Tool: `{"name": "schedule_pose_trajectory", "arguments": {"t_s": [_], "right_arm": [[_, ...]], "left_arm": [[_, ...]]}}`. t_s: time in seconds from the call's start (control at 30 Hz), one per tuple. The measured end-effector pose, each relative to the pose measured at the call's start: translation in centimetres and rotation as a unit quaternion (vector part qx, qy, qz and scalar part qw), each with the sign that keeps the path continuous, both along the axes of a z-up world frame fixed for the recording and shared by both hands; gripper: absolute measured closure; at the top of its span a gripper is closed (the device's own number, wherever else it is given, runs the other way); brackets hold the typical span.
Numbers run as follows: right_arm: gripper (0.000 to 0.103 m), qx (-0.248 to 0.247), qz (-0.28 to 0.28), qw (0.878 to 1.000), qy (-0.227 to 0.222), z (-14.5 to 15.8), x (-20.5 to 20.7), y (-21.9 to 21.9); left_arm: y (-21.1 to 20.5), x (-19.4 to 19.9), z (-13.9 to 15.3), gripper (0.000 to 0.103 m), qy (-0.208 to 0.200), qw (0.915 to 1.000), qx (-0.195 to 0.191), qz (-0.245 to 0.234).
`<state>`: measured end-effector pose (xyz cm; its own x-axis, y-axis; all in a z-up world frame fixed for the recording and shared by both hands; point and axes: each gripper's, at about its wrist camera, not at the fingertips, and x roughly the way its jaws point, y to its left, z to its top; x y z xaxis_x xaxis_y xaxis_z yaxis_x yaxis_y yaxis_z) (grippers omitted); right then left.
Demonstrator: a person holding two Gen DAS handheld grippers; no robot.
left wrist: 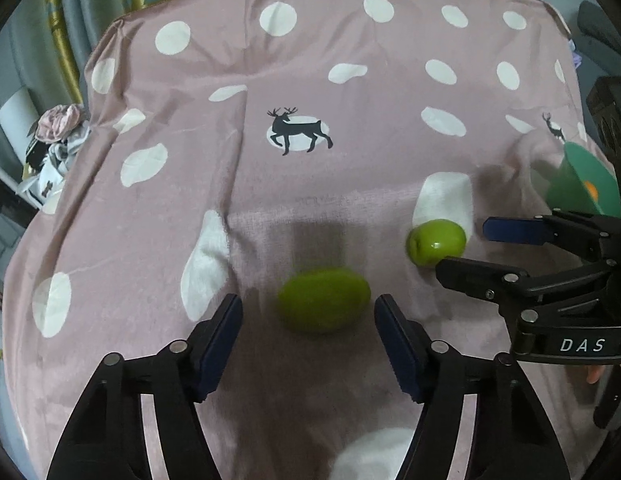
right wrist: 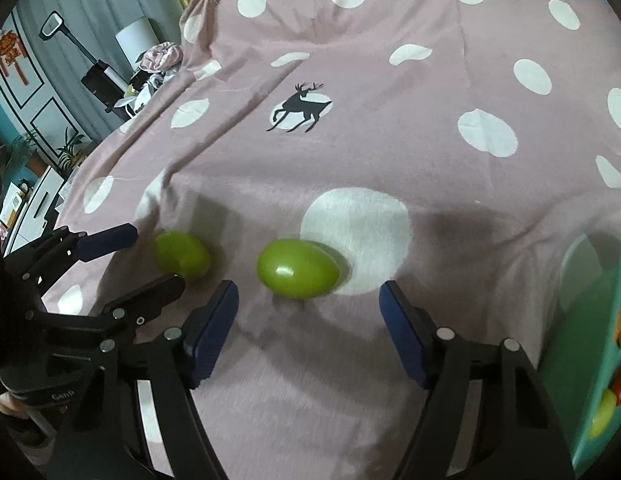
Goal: Organize fruits
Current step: 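Grasp a large green fruit with the left tool while the right tool grasps the other, then lift and carry both green fruits over the green bowl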
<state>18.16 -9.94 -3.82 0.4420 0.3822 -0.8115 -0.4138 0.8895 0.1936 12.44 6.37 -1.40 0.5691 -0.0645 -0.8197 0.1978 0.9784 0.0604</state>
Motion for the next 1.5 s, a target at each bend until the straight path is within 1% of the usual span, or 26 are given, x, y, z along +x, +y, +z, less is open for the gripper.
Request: {"name": "schedule_pose_trajectory", "arguments": {"t_s": [0.03,0.13,0.17,0.2,0.23,0.3,0.33,0.4,0.43,0.5,0.67,0.83,1.0,1.1,1.23,1.5], "right_arm": [[0.032,0.0,-0.001,1.0,0.002,-0.1,0.3,0.1],[0.033,0.001,0.003,1.0,0.006,-0.3,0.9,0.4],[0.033,-0.002,0.004,1.0,0.006,-0.4,1.0,0.6],[0.035,-0.005,0.003,1.0,0.005,-0.4,1.0,0.7],[0.036,-0.007,0.003,1.0,0.005,-0.5,1.1,0.8],[0.04,-0.008,0.001,1.0,0.007,-0.7,1.3,0.8],[0.04,-0.008,0.0,1.0,0.008,-0.7,1.4,0.8],[0.043,-0.004,0.0,1.0,0.01,-0.8,1.5,0.7],[0.043,-0.003,0.0,1.0,0.012,-0.8,1.5,0.7],[0.046,0.0,0.0,1.0,0.011,-0.9,1.6,0.8],[0.056,0.01,0.01,1.0,0.009,-1.0,1.8,0.7],[0.056,0.02,0.016,1.0,0.008,-1.1,1.9,0.5],[0.055,0.043,0.023,0.999,0.016,-1.0,1.5,0.1],[0.055,0.042,0.03,0.999,0.009,-0.8,0.7,0.3],[0.055,0.056,0.036,0.998,0.005,-0.4,-0.4,0.1],[0.055,0.059,0.042,0.997,-0.034,2.0,-3.9,-0.6]], "left_arm": [[-0.1,0.3,-0.2,0.033,0.001,1.0,0.008,0.0],[-0.6,0.7,-0.6,0.034,0.006,0.9998,0.017,-0.004],[-0.9,0.9,-0.8,0.036,0.009,0.9996,0.024,-0.008],[-1.2,1.0,-0.9,0.042,0.01,0.9994,0.03,-0.013],[-1.5,1.1,-1.0,0.045,0.011,0.9993,0.033,-0.017],[-1.8,1.4,-1.1,0.046,0.013,0.9991,0.035,-0.017],[-1.8,1.5,-1.2,0.046,0.014,0.9991,0.036,-0.016],[-1.8,1.8,-1.3,0.047,0.017,0.9992,0.032,-0.016],[-1.8,1.9,-1.4,0.051,0.018,0.9993,0.029,-0.015],[-1.6,2.1,-1.6,0.054,0.024,0.9994,0.02,-0.012],[-1.3,2.3,-1.8,0.055,0.026,0.9996,0.006,-0.003],[-1.3,2.2,-1.7,0.055,0.025,0.9997,0.002,-0.002],[-1.2,1.6,-1.5,0.055,0.023,0.9997,-0.01,-0.004],[-1.3,0.9,-1.3,0.055,0.02,0.9997,-0.014,-0.006],[-1.5,-0.5,-0.7,0.055,0.014,0.9996,-0.02,-0.013],[-1.9,-3.3,0.9,0.055,-0.001,0.9991,-0.037,-0.02]]}}
